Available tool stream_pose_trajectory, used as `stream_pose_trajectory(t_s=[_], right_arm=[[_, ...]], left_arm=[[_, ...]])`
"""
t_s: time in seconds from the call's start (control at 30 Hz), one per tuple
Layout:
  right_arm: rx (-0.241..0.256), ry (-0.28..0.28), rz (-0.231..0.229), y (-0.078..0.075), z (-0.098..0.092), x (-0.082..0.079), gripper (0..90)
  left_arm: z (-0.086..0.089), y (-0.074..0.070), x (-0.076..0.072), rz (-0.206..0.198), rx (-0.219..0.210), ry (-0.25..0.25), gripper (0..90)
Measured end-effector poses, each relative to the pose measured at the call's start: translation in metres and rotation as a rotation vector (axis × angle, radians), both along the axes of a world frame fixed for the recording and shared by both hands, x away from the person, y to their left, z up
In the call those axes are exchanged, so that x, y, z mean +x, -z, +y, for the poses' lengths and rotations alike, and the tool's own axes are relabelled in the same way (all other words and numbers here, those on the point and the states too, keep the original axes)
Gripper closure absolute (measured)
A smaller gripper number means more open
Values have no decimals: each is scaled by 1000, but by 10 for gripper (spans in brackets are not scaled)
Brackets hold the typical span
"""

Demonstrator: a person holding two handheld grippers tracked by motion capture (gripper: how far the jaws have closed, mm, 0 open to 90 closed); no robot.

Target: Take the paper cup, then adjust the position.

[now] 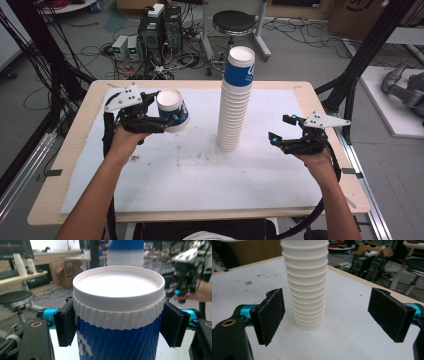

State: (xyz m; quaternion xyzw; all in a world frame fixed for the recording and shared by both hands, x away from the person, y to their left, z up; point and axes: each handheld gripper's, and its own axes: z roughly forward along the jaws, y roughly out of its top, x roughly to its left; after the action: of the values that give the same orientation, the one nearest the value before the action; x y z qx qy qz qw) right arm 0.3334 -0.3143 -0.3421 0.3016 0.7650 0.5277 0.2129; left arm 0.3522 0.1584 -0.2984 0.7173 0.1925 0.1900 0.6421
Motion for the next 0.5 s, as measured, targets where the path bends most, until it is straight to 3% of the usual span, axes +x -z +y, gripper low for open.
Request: stream_pose_trajectory(t_s=[0.2,0.5], right_arm=[[-1,25,4,8,-2,0,144],[-4,6,1,9,2,-6,144]], left_arm=[[0,25,-2,38,-3,-7,263],[-6,38,-6,37,9,-9,262]])
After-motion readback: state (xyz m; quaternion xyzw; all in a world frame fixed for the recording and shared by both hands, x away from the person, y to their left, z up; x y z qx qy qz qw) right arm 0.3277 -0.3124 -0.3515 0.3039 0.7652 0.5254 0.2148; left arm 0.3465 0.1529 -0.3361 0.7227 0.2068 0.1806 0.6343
